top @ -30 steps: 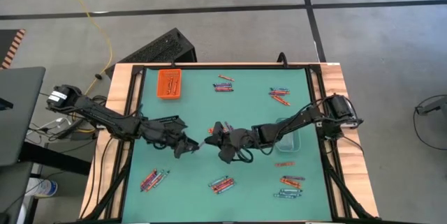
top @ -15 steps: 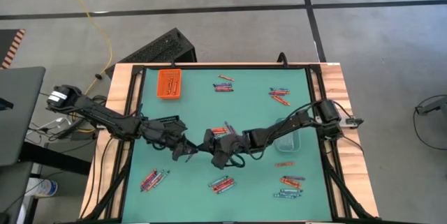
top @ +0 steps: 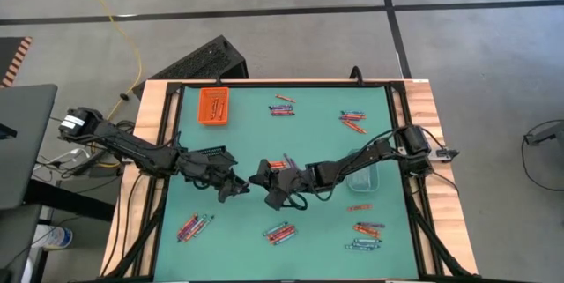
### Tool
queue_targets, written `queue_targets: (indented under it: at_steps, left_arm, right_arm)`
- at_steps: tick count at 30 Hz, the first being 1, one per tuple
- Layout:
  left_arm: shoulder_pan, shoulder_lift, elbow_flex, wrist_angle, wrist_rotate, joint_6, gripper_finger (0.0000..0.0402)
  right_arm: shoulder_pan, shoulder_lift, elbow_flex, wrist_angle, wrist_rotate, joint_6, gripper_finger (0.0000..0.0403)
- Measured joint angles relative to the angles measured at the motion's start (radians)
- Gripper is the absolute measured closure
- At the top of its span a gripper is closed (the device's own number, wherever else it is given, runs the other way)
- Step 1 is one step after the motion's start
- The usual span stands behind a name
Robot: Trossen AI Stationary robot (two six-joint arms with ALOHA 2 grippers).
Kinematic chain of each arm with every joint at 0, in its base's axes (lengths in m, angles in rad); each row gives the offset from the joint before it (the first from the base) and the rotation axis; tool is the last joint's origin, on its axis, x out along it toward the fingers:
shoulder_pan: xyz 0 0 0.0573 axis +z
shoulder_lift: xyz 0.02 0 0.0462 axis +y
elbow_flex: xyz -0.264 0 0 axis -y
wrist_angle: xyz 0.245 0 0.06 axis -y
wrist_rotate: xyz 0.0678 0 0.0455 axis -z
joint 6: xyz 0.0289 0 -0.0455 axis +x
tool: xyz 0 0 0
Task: Sort crayons
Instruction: Put the violet crayon into the black bin
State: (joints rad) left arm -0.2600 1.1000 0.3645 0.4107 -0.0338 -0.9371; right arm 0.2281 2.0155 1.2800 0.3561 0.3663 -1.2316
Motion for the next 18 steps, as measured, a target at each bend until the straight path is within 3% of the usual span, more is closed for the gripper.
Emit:
queue_targets:
  at_steps: [8,18]
  left_arm:
    - [0.000,0.000,0.000,-0.020,0.002,0.010,0.0278]
    - [-0.001,0.000,-0.001,-0.076,-0.031,0.055,0.0361]
  right_arm:
    - [0.000,0.000,0.000,-0.005,0.001,0.000,0.0401]
    - [-0.001,0.000,-0.001,-0.003,0.001,0.000,0.0359]
